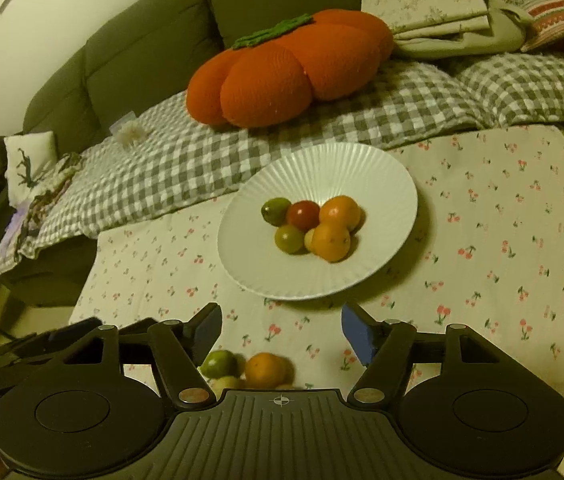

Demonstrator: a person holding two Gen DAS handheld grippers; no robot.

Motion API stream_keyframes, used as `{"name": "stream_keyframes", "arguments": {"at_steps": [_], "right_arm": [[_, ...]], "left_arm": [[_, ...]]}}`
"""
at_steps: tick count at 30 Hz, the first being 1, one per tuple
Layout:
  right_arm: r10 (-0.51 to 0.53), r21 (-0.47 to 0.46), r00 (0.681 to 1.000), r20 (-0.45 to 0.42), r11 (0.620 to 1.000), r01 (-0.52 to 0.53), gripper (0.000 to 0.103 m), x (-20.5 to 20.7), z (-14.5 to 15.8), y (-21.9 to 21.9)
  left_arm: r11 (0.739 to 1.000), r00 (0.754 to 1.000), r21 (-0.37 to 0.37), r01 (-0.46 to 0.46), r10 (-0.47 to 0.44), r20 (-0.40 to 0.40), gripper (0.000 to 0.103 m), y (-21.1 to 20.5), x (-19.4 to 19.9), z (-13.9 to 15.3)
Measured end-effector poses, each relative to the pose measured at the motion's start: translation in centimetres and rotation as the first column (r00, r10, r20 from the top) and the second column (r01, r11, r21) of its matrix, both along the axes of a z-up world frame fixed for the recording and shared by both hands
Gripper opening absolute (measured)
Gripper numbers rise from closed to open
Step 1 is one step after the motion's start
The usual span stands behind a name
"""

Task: Organize fruits
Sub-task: 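Move both tools back to the remaining fruits on the cloth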

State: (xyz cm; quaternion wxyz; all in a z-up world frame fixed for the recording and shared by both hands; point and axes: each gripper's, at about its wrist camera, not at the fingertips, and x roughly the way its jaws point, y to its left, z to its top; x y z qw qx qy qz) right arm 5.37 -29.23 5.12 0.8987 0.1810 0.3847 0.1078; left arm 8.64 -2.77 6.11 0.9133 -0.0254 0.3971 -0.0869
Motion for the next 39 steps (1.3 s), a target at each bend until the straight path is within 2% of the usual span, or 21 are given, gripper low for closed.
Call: {"name": "stream_keyframes", "arguments": {"at_steps": [6,15,27,33,37,39], "right_arm": [[0.006,0.012,1.0,-0.011,1.0,-0.006,0.077,-1.6,-0.6,0.2],[0.046,-0.026,0.999,-0.02,0.999,-0.046,0.078,-2.2,-1.4,1.0],[0.088,-0.1,0.994,-0.07,0.99,-0.095,0.08,-2.3,-2.6,1.8],[0.079,-0.057,0.991,-0.112,0.995,-0.086,0.08,-1.9,-3.1,1.1],[0.056,-0.06,0.991,-0.124,0.996,-0.064,0.08,-1.6,-3.3,0.7],[0.04,-0.029,0.989,-0.145,0.999,-0.044,0.08,-1.3,-3.7,0.2]], "left_arm": [[0.999,0.999,-0.005,-0.031,0.031,-0.012,0.091,0.5,-0.4,-0.3],[0.999,0.996,-0.011,-0.048,0.047,-0.079,0.092,1.1,0.4,-2.2],[0.995,0.988,-0.071,-0.065,0.054,-0.147,0.092,1.6,1.5,-3.8],[0.993,0.984,-0.088,-0.078,0.062,-0.168,0.091,1.8,2.0,-4.5],[0.991,0.984,-0.111,-0.076,0.056,-0.172,0.091,1.8,2.2,-4.8],[0.99,0.984,-0.123,-0.066,0.044,-0.171,0.091,1.8,2.4,-5.0]]}}
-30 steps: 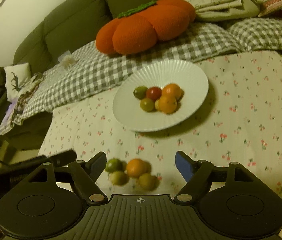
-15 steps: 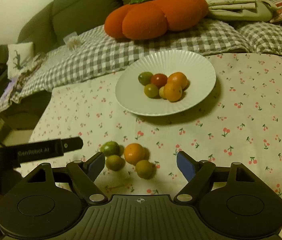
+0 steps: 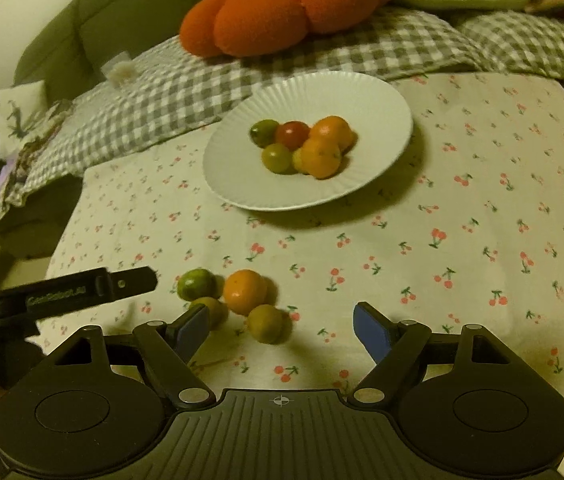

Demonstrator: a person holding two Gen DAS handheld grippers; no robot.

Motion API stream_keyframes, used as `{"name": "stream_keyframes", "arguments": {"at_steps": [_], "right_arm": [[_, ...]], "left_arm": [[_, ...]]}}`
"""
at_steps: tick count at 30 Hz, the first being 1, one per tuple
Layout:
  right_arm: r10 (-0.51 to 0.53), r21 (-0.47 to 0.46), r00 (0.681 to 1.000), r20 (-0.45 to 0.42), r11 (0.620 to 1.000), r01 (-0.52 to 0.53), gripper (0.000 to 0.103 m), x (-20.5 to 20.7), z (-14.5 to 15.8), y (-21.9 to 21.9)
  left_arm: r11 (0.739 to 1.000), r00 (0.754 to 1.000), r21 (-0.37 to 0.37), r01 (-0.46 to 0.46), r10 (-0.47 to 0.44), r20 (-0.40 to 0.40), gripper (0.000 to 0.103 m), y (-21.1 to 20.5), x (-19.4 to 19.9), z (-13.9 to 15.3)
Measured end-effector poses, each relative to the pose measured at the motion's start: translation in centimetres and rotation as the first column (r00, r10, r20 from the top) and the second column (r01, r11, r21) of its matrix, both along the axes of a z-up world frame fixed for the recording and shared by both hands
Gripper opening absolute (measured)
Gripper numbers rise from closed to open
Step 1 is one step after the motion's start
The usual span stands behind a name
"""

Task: Organize fruits
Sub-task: 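Move both tools back to the remaining fruits on the cloth, then grasp a green lime with the left tool while the right tool grasps a yellow plum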

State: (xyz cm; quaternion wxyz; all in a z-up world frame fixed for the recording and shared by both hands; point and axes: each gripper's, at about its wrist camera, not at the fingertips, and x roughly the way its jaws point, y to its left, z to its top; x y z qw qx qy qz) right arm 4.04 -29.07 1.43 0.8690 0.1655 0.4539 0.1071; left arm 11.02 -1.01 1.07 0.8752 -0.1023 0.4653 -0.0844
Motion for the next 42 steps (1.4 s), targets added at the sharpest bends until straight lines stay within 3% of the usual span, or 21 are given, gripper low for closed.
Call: {"name": "stream_keyframes", "arguments": {"at_steps": [5,10,13,15,20,35,42], "right_arm": [[-0.044,0.035,0.998,-0.034,0.998,0.045,0.079,0.5,-0.8,-1.0],[-0.02,0.023,1.0,-0.023,1.0,0.021,0.071,0.5,-0.8,-0.6],[0.009,0.012,1.0,-0.019,1.0,-0.008,0.063,0.5,-1.0,0.0],[0.025,-0.009,1.0,-0.013,1.0,-0.026,0.058,0.5,-1.0,0.3],[0.075,-0.068,0.997,0.001,0.995,-0.075,0.048,0.5,-1.4,1.2],[0.246,-0.27,0.968,0.052,0.937,-0.223,0.046,0.4,-2.6,5.1],[0.251,-0.317,0.966,0.057,0.922,-0.221,0.028,0.8,-3.1,5.8]], "left_arm": [[0.999,1.0,-0.027,0.026,-0.026,0.006,0.09,-0.8,0.1,-0.7],[0.996,0.996,-0.023,0.088,-0.087,0.029,0.079,-2.6,0.2,-1.5],[0.994,0.994,-0.028,0.105,-0.104,0.037,0.065,-3.2,0.5,-2.1],[0.993,0.994,-0.037,0.108,-0.107,0.032,0.05,-3.3,0.7,-2.6],[0.991,0.991,-0.057,0.124,-0.121,0.052,0.032,-3.3,0.6,-3.0],[0.997,0.995,-0.015,0.077,-0.076,0.058,0.031,-1.7,-0.2,-1.8],[0.998,0.996,-0.014,0.069,-0.068,0.059,0.031,-1.5,-0.4,-1.5]]}}
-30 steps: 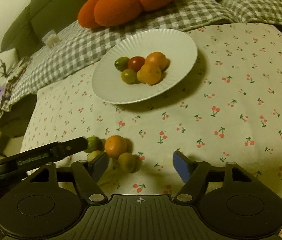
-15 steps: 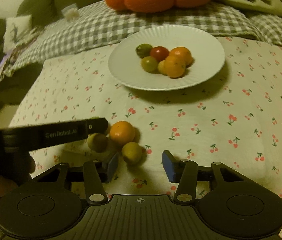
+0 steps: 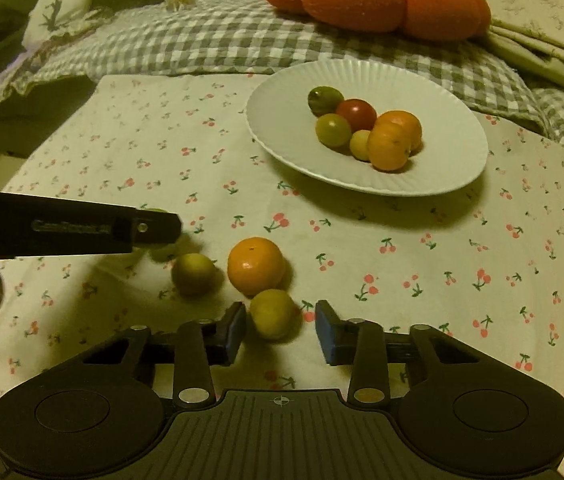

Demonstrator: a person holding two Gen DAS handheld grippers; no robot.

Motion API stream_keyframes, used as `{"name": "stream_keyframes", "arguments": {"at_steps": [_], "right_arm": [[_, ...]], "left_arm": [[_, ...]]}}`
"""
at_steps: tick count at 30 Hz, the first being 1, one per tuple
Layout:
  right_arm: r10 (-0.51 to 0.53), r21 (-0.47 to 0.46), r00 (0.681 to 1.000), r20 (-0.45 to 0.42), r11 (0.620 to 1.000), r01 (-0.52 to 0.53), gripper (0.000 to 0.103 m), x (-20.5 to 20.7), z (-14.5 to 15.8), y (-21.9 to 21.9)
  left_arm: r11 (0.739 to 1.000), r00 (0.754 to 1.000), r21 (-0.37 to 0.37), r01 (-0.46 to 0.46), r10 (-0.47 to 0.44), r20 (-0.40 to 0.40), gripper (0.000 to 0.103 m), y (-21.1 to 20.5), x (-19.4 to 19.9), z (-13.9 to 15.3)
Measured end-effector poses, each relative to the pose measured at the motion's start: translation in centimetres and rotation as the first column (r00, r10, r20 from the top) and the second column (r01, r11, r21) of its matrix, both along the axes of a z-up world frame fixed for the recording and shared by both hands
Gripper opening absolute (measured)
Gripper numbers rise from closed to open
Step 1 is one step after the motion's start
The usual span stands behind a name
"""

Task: Organize fruits
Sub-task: 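Grasp a green lime with the left tool while the right tool grasps a yellow plum, then carry the lime and plum over the plate and open both tools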

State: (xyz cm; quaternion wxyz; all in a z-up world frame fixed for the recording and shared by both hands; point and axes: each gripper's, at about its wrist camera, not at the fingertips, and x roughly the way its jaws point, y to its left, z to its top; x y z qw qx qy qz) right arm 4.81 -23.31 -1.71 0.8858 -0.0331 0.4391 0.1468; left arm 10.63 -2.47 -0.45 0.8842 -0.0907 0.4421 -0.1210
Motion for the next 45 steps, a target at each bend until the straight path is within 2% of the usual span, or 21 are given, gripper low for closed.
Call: {"name": "stream_keyframes", "arguments": {"at_steps": [1,23,45], "right_arm": [[-0.002,-0.002,1.0,-0.001,1.0,0.002,0.022,0.1,-0.1,0.0],[-0.049,0.077,0.998,0.048,0.996,0.045,0.023,-0.8,3.2,-2.1],[-0.138,0.136,0.979,0.149,0.984,0.117,0.023,0.0,5.9,-5.7]], "left_arm": [[1.0,1.0,0.0,-0.001,0.001,0.0,0.031,0.0,0.0,0.0],[1.0,0.999,-0.017,-0.001,0.002,0.045,0.031,-0.2,-0.6,2.0],[0.997,0.982,0.058,0.049,-0.058,0.178,0.031,-2.4,-0.2,4.3]]}}
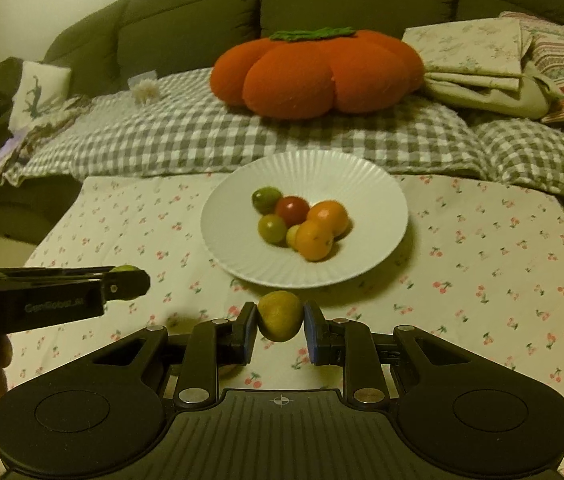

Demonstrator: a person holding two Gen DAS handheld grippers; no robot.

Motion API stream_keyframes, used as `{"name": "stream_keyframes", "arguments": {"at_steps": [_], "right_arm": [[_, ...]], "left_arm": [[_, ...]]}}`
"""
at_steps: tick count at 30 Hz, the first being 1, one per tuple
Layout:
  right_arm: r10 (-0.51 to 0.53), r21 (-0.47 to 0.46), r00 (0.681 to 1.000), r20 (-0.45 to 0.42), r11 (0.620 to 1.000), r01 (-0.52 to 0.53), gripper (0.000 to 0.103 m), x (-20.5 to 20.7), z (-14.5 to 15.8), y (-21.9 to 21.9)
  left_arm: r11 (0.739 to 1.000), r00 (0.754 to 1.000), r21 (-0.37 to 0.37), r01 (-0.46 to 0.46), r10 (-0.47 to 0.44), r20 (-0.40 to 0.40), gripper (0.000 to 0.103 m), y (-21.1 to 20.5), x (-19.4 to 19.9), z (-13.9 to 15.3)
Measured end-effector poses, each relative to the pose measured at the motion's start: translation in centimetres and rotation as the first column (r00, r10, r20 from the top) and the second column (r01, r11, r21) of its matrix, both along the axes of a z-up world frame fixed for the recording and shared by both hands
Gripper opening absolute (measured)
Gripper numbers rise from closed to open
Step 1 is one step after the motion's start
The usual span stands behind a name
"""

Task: Organize fruits
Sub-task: 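Carry the lime and plum over the plate and open both tools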

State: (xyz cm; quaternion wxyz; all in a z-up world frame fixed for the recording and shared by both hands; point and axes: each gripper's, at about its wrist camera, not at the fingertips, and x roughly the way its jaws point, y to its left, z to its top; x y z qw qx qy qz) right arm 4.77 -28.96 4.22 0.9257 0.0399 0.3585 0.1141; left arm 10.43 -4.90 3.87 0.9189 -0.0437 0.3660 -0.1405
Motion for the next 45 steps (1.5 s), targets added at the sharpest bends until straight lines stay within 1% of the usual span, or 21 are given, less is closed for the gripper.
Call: {"name": "stream_keyframes", "arguments": {"at_steps": [5,9,13,16,19,23,27,31,33,36,42,45], "right_arm": [[-0.023,0.009,1.0,0.014,1.0,0.022,0.023,0.5,0.4,-1.0],[-0.04,0.014,0.999,0.024,0.999,0.04,0.023,1.1,0.7,-1.7],[-0.054,0.017,0.998,0.033,0.998,0.054,0.023,2.1,0.9,-2.4],[-0.067,0.028,0.997,0.041,0.997,0.065,0.023,3.1,1.0,-3.0],[-0.085,0.041,0.995,0.044,0.996,0.083,0.023,4.3,0.8,-3.7],[-0.117,0.079,0.993,0.016,0.99,0.116,0.023,6.0,-0.1,-5.0],[-0.126,0.103,0.992,-0.012,0.987,0.126,0.023,7.0,-1.1,-5.7],[-0.119,0.095,0.993,-0.014,0.988,0.119,0.023,7.8,-1.5,-5.2],[-0.107,0.077,0.994,-0.006,0.991,0.107,0.023,8.2,-1.7,-4.6],[-0.102,0.071,0.995,-0.007,0.992,0.102,0.023,8.9,-1.9,-4.2],[-0.104,0.059,0.994,-0.025,0.993,0.105,0.023,9.7,-2.9,-4.0],[-0.097,0.056,0.995,-0.017,0.994,0.097,0.023,9.8,-2.9,-3.7]], "left_arm": [[0.999,1.0,0.035,0.017,-0.018,0.022,0.031,-1.0,0.5,0.3],[0.999,0.999,0.043,0.03,-0.032,0.04,0.031,-1.8,1.2,0.5],[0.997,0.996,0.058,0.049,-0.054,0.076,0.031,-2.5,2.0,0.8],[0.998,0.994,0.035,0.052,-0.055,0.095,0.031,-2.3,3.0,0.9],[0.998,0.995,-0.014,0.058,-0.056,0.081,0.031,-2.2,4.5,0.5],[0.996,0.994,-0.042,0.078,-0.074,0.08,0.031,-2.6,5.7,-0.4],[0.994,0.991,-0.018,0.107,-0.105,0.08,0.031,-3.7,6.4,-1.3],[0.991,0.988,-0.006,0.131,-0.13,0.085,0.031,-4.5,6.7,-1.9],[0.989,0.985,-0.002,0.148,-0.147,0.086,0.031,-4.8,6.7,-2.2],[0.986,0.983,0.03,0.162,-0.164,0.084,0.031,-5.4,6.5,-2.7],[0.984,0.982,0.048,0.169,-0.173,0.08,0.031,-5.7,6.6,-3.3],[0.985,0.983,0.052,0.165,-0.169,0.079,0.032,-5.8,6.7,-3.4]]}}
